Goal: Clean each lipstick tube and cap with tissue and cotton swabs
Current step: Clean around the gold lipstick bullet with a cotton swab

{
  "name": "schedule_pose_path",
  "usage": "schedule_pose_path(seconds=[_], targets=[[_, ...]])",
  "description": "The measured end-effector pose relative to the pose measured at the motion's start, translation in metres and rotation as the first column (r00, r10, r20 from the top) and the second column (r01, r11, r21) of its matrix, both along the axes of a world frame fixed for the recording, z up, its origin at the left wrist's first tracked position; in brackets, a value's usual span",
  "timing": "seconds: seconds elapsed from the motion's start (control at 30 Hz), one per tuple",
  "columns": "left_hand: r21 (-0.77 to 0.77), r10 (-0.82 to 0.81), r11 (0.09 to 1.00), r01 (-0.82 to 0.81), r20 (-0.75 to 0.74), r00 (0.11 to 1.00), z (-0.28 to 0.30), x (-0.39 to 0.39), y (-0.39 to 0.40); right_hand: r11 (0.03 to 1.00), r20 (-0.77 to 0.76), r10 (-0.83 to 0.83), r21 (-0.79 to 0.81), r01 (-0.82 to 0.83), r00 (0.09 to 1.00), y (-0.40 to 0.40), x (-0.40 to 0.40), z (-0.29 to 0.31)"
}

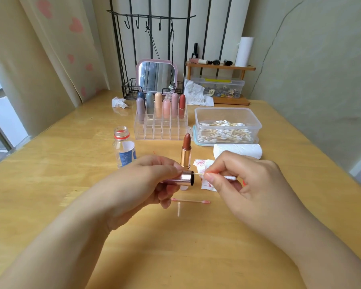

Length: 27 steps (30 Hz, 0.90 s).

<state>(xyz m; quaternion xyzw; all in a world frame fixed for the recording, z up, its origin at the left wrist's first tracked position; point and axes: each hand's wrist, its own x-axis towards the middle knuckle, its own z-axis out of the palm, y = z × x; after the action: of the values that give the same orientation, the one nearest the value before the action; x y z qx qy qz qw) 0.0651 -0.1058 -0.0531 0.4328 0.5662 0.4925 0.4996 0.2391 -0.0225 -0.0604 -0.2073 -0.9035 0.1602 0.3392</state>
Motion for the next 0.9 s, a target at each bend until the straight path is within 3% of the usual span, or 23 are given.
schedule_pose_path(seconds=[0.13, 0.27, 0.37, 0.47, 0.63, 0.77, 0.9], targets=[[0.008, 0.056, 0.998, -0.056, 0.020, 0.998, 0.001, -0.002, 0.001, 0.998, 0.025, 0.031, -0.057, -0.029, 0.999, -0.006, -0.001, 0.001], [0.009, 0.061, 0.998, -0.061, 0.014, 0.998, 0.000, -0.002, 0.001, 0.997, -0.056, 0.003, -0.079, -0.008, 0.998, -0.003, -0.002, 0.001], [0.002, 0.064, 0.998, -0.064, 0.015, 0.998, 0.000, -0.003, 0.001, 0.999, 0.005, 0.004, -0.033, -0.003, 1.000, -0.003, -0.002, 0.000], [0.010, 0.033, 0.999, -0.034, 0.022, 0.999, 0.001, -0.002, 0.000, 0.995, 0.046, 0.060, -0.087, -0.055, 0.997, -0.008, -0.002, 0.003], [-0.003, 0.078, 0.997, -0.079, -0.044, 0.996, -0.001, -0.007, 0.002, 0.993, 0.004, -0.014, -0.116, 0.014, 1.000, 0.000, 0.000, 0.002], [-0.033, 0.214, 0.972, -0.231, -0.270, 0.939, -0.011, -0.015, 0.010, 0.958, 0.147, -0.029, -0.279, 0.070, 0.989, 0.012, 0.004, -0.001], [0.063, 0.320, 0.931, -0.360, -0.614, 0.722, -0.025, -0.023, 0.015, 0.938, 0.212, -0.080, -0.314, 0.146, 0.974, 0.022, 0.001, -0.016]])
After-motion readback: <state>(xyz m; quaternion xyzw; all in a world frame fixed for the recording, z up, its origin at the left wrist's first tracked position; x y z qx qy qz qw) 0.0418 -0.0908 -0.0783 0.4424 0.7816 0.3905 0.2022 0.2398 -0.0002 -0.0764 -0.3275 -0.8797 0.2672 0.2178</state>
